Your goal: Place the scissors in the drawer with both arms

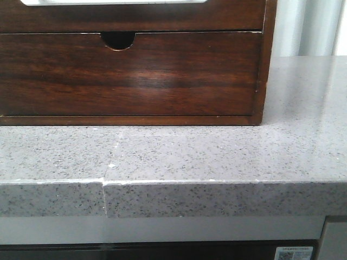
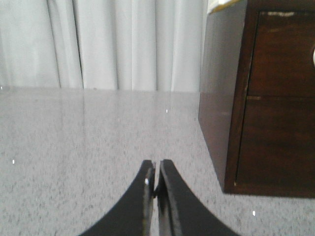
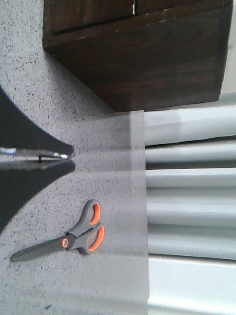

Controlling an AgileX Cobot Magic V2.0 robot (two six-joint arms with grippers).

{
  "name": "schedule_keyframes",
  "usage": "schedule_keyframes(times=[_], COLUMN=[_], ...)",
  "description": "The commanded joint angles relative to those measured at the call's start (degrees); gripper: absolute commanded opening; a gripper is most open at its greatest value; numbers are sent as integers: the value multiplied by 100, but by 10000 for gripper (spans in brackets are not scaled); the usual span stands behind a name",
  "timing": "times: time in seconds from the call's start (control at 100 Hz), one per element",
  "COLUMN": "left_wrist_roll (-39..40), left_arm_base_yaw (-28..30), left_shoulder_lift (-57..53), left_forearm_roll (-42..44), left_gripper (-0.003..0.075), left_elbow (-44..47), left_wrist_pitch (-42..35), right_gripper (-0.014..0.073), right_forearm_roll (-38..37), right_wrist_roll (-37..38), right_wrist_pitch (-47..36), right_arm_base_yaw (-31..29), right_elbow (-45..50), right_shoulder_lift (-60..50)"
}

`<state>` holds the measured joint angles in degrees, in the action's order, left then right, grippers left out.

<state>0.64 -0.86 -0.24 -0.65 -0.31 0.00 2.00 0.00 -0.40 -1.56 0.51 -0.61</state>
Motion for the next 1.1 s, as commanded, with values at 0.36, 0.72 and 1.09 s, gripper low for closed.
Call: schedule_keyframes(times=[0.36, 0.72, 1.09], left_wrist_roll=[41, 41, 41], left_arm_base_yaw=[-25, -25, -25], left_shoulder_lift=[102, 1560, 2380], left_forearm_roll=[-195, -195, -184], left_gripper=[-20, -20, -20], left_elbow=[-1540, -3375, -3581], left_wrist_pitch=[654, 2098, 2179], right_gripper=[-69, -69, -69], right_forearm_roll=[231, 164, 67], right_wrist_roll=[-39, -39, -39], right_wrist_pitch=[945, 2676, 2786], right_arm_base_yaw=[-38, -38, -38], right_elbow=[-1696, -3414, -3633], right_shoulder_lift=[342, 2083, 2850])
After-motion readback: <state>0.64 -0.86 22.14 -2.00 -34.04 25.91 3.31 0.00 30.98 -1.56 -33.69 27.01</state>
